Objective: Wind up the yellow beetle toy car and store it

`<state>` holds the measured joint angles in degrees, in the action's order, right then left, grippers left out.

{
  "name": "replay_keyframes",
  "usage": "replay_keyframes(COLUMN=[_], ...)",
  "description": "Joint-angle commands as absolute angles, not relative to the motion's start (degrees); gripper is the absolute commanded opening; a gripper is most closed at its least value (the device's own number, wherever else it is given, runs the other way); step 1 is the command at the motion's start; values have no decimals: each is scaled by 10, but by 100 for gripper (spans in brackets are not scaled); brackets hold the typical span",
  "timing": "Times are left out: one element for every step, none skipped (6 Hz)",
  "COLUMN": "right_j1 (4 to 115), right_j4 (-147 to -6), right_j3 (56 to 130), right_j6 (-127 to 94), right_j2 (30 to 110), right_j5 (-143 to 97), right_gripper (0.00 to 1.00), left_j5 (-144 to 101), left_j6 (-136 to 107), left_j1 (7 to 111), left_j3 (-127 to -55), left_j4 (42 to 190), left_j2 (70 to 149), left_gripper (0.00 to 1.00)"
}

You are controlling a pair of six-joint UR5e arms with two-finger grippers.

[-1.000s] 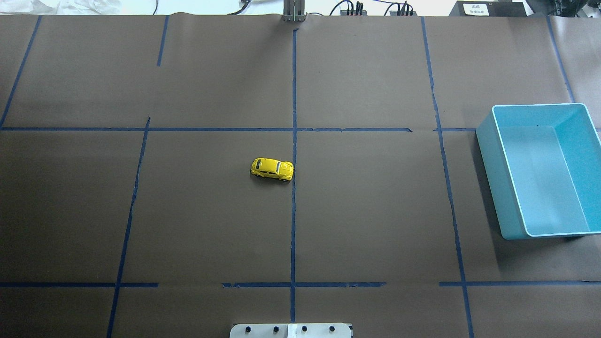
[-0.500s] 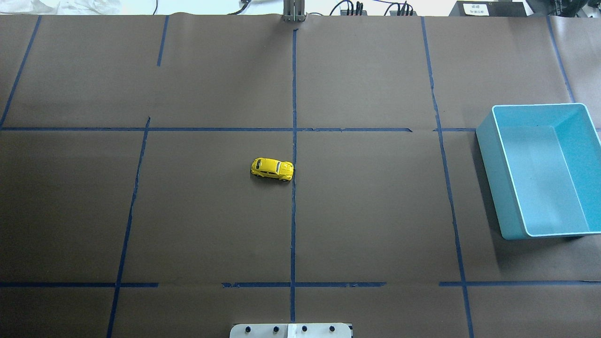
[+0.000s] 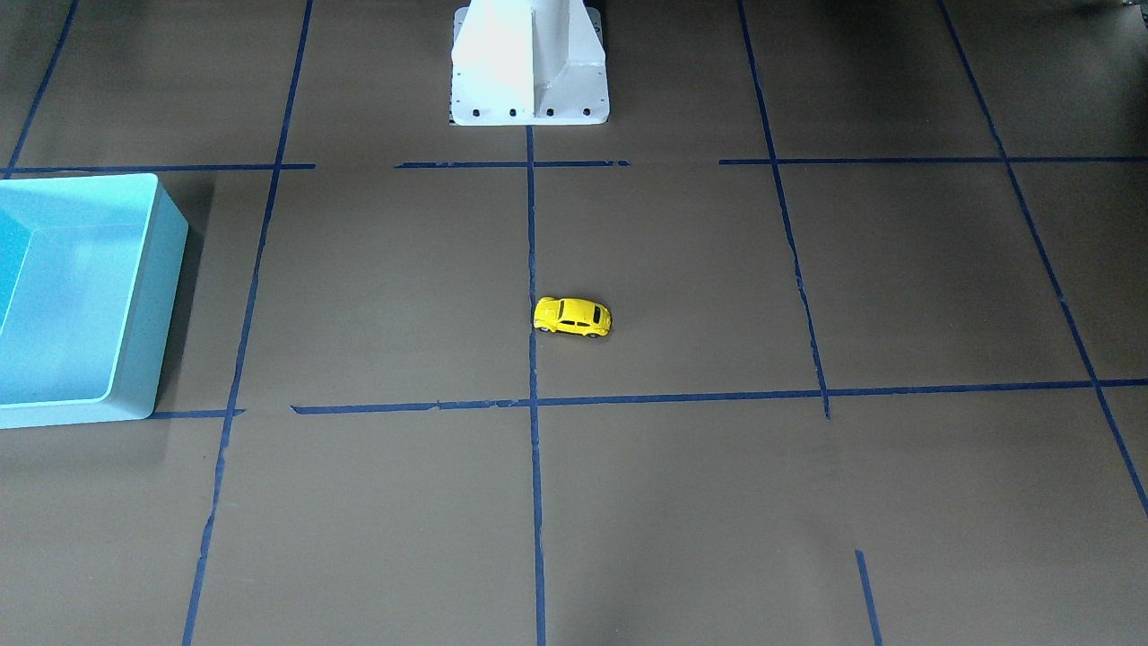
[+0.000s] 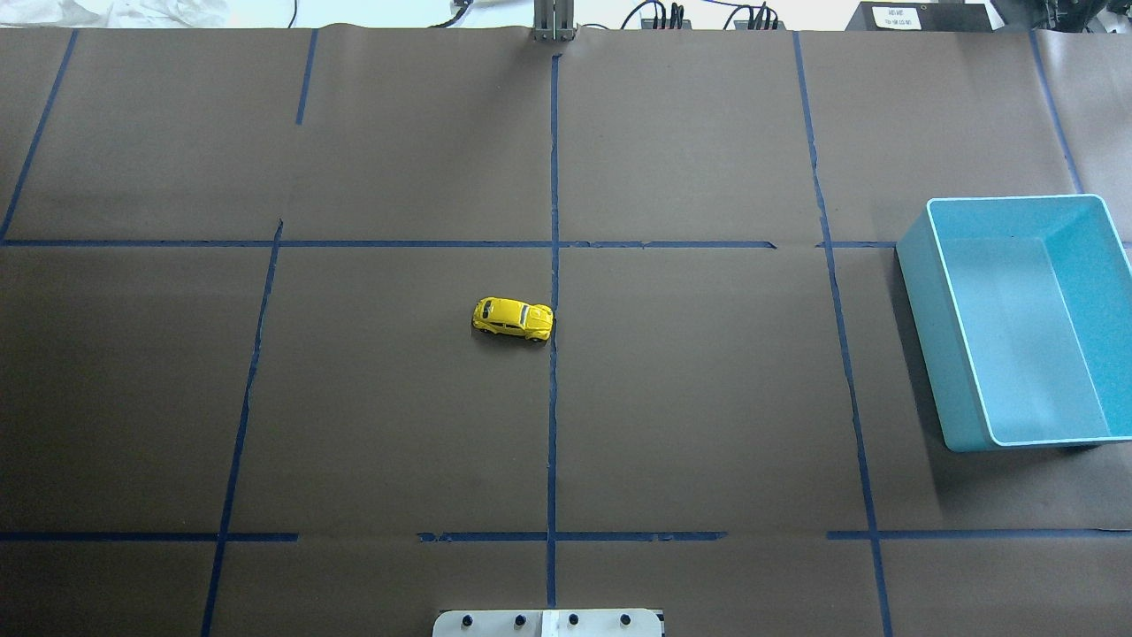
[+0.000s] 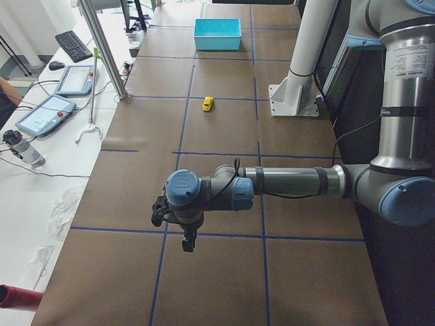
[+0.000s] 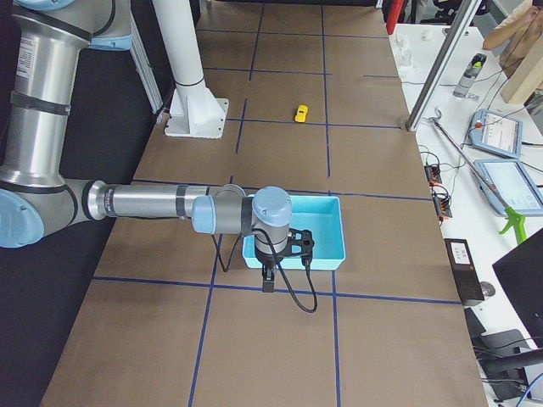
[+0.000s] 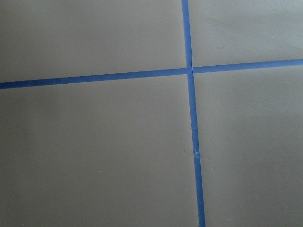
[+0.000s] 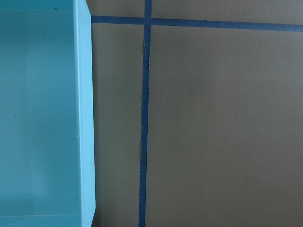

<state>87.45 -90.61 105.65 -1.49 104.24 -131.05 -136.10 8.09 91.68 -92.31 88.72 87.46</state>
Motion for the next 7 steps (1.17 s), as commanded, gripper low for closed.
replay_keyframes(right_j1=[875, 875, 875, 875, 875, 875, 875], right_j4=[-906, -906, -906, -906, -906, -906, -907], right_j3=[1056, 1056, 1056, 1056, 1056, 1056, 1056], right_j6=[-15, -15, -15, -15, -15, -15, -15], right_j2=[1042, 1042, 1042, 1042, 1042, 1042, 1042], right_j5=[-1310, -1310, -1310, -1310, -1310, -1310, -1310], right_gripper=[100, 100, 100, 100, 100, 100, 100], left_j5=[-1361, -1360, -1342, -1233, -1173, -1173, -1172], left_j6=[82, 82, 82, 82, 99, 180, 218], left_j1=[889, 867, 855, 813, 716, 681, 642], left_j3=[-955, -970, -991, -1055, -1063, -1062, -1043], left_j4=[783, 715, 687, 686, 687, 698, 756], left_j2=[922, 964, 989, 1004, 1028, 1040, 1060], left_gripper=[100, 100, 100, 100, 100, 100, 100])
